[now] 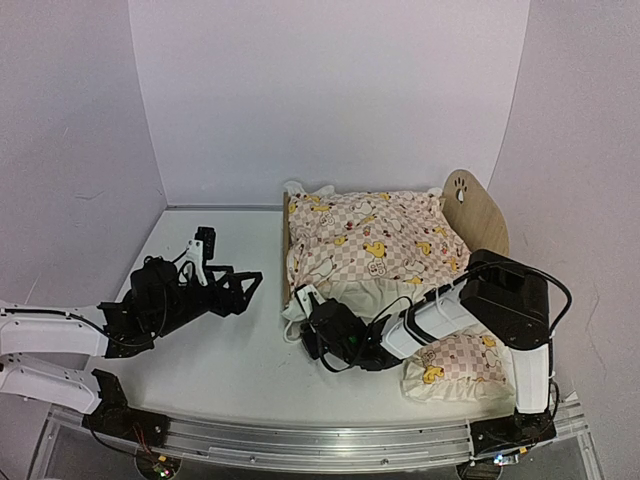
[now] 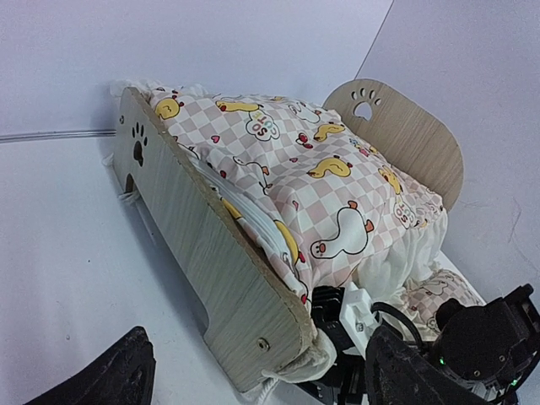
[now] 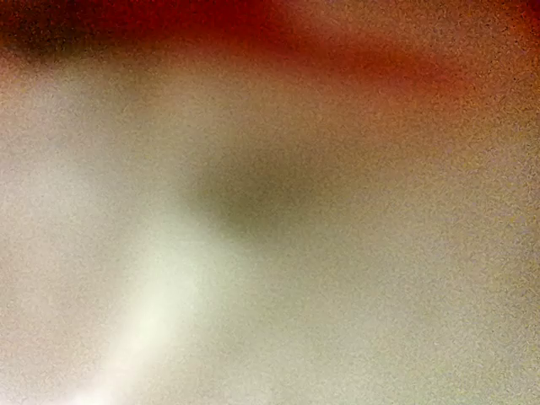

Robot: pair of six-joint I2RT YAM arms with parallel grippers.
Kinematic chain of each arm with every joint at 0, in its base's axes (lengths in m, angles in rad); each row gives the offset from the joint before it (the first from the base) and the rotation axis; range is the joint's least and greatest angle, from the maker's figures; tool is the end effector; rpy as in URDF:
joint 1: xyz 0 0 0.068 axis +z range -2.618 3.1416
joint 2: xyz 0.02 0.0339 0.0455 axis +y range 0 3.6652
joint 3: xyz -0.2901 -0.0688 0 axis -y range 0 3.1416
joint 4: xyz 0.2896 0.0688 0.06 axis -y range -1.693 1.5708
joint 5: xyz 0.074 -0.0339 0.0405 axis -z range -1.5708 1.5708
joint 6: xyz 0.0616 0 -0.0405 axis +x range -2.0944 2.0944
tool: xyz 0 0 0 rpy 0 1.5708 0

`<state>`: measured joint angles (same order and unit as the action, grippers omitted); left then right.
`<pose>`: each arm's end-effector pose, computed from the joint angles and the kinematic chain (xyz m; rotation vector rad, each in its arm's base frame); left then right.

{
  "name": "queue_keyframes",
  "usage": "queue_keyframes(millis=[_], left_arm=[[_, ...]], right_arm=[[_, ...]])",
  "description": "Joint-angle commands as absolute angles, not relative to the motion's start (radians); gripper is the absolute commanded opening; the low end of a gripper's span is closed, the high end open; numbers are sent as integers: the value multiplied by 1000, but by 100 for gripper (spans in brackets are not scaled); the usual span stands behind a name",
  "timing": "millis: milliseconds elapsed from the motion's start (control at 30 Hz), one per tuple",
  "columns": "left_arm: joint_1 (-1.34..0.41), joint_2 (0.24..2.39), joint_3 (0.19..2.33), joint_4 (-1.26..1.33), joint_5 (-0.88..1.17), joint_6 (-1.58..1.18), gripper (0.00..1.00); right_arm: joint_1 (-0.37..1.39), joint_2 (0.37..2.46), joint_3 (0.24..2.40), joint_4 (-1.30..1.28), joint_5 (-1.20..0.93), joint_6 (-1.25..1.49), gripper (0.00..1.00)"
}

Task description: Set up the pet bed

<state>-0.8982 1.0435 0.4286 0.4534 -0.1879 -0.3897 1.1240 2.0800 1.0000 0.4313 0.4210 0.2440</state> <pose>0.1822 -0.2102 0.2245 0.3112 1.7673 -0.7783 0.2191 0.3991 0.0610 -0.7127 2.0521 0.3204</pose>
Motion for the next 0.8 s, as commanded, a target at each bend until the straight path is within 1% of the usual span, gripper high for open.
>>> queue_keyframes(millis=[0, 133, 233, 333, 433, 533, 633, 767], left_arm=[[-893, 1012, 440, 448, -209, -374, 86], [-893, 987, 440, 429, -208, -380, 86], [-894, 972, 443, 418, -210, -381, 86], [-893, 968, 447, 413, -213, -381, 86], [-892, 972, 453, 409, -213, -377, 86], [-894, 971, 454, 405, -208, -379, 86], [-894, 966, 451, 399, -210, -379, 86], [-893, 971, 450, 394, -208, -383, 87]], right_arm=[[1121, 2097, 1023, 258, 432, 284, 28], [1130, 2070, 1004, 243, 442, 292, 18], [1145, 2050, 980, 235, 473, 293, 17], [1151, 2045, 972, 249, 443, 284, 10], [1159, 2039, 977, 268, 440, 279, 1], [1160, 2025, 976, 280, 439, 283, 0], [1162, 1958, 950, 277, 404, 295, 0], [1166, 1843, 897, 249, 273, 369, 0]])
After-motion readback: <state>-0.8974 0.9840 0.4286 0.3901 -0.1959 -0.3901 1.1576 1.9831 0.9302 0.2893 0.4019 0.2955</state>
